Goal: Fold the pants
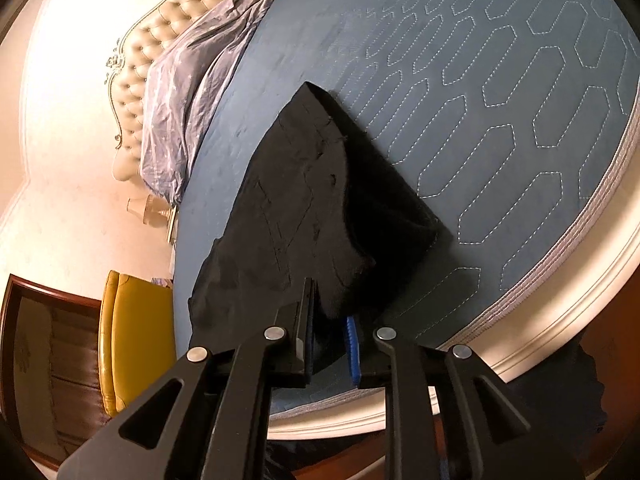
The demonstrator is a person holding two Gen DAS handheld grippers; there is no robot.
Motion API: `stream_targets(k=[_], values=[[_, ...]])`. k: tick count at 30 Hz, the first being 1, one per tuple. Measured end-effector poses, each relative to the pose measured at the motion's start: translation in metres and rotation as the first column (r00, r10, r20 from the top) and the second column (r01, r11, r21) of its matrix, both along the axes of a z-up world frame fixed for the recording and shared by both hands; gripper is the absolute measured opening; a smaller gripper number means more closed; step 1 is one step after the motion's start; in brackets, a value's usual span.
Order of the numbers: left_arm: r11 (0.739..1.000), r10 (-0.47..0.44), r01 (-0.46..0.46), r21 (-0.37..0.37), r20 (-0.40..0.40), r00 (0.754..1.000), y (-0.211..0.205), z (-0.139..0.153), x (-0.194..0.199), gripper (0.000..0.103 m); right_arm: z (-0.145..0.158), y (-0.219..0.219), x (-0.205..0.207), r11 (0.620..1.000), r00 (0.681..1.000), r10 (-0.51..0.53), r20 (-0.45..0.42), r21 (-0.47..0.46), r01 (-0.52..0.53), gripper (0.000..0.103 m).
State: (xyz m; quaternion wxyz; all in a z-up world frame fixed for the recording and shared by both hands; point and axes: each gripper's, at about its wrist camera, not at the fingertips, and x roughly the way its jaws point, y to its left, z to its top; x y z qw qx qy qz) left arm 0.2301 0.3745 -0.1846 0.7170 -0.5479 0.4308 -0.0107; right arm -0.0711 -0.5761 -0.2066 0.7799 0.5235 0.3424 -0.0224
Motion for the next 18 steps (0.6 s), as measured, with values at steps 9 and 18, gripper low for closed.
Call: stream_targets(k=[9,18], values=[[0.994,-0.066,0.062,0.093,0.032,0.997,-0.015,0.098,0.057,0.002,0.064,0.002,0.021,0.997,0.999,0.031,0.028,-0.069,-0.029,0.008],[0.968,-0.139,0.109,0.225,0.121,0.983,-0.062,0.218,0.190,0.002,0.163,-0.043,0.168,0.992,0.994,0.072,0.079,-0.107,-0.063,0.008]])
